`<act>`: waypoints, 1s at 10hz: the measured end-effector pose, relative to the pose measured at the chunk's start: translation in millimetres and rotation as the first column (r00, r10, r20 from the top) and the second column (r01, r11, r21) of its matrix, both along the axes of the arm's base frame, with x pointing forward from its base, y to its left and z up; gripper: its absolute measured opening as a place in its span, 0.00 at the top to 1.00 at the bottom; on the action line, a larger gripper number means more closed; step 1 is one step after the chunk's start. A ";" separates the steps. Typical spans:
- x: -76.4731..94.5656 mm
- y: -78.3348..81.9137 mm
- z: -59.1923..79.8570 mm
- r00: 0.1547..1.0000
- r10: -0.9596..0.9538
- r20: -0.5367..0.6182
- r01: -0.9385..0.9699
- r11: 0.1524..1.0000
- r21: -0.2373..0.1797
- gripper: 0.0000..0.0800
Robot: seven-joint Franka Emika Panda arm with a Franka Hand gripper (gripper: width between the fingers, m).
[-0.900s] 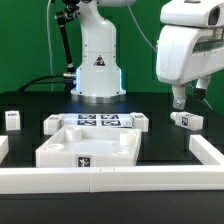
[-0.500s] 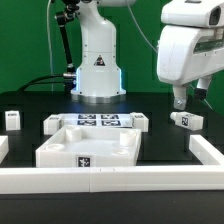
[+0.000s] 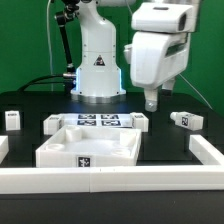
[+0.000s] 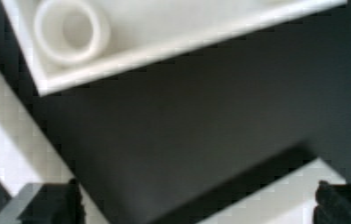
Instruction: Assemble square table
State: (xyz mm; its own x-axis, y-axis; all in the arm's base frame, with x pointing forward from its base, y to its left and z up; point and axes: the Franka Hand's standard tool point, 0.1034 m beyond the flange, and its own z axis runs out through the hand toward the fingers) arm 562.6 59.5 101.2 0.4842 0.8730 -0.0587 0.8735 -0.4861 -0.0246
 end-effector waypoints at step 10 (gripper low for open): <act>-43.0 -47.2 -29.2 0.980 0.193 0.048 -0.194 0.981 0.022 0.19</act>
Offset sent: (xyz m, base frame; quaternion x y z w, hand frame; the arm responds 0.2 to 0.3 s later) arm 0.0000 0.0000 0.0000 0.0000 0.0000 0.0000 1.0000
